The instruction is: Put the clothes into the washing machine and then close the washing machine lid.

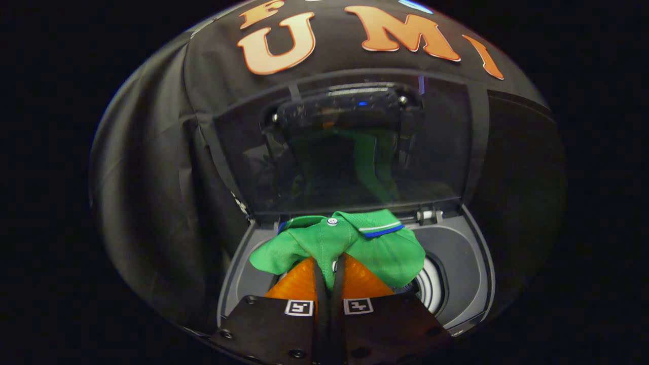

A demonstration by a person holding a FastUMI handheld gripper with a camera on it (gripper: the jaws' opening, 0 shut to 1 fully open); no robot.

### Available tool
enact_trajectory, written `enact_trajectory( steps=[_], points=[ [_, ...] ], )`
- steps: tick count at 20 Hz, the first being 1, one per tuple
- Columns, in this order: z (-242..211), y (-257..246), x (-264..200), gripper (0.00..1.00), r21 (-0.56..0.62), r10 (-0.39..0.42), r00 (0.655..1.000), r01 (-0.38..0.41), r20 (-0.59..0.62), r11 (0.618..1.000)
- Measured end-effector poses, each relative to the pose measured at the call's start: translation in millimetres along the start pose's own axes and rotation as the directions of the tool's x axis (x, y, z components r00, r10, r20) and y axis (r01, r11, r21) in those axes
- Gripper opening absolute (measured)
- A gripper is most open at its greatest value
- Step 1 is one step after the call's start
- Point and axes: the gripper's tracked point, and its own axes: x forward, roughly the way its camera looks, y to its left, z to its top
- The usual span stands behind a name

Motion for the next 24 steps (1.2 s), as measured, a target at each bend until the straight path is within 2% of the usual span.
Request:
enact_trajectory(
  steps=[3,8,14,15,16,19,20,24],
  points=[
    [-41.5,-2.8,15.9,0.08,-0.054,-0.022,0.995,0.017,-0.101,0.998],
    [-85.0,-11.3,17.2,0.08,0.012,-0.051,0.978,0.054,-0.203,0.998],
    [-121.6,-27.3,10.5,0.08,-0.002,-0.088,0.956,0.091,-0.28,0.996],
    [-113.4,-27.4,17.3,0.08,0.005,-0.1,0.968,0.103,-0.229,0.995],
    [-121.3,-26.4,5.7,0.1,0.001,-0.095,0.965,0.098,-0.246,0.995],
    [-114.9,-32.6,8.6,0.14,-0.013,-0.094,0.969,0.094,-0.23,0.995],
    [-117.5,-34.3,9.9,0.21,-0.011,-0.094,0.968,0.094,-0.235,0.996],
    [-115.1,-40.0,7.8,0.35,-0.018,-0.099,0.971,0.098,-0.218,0.995]
  ],
)
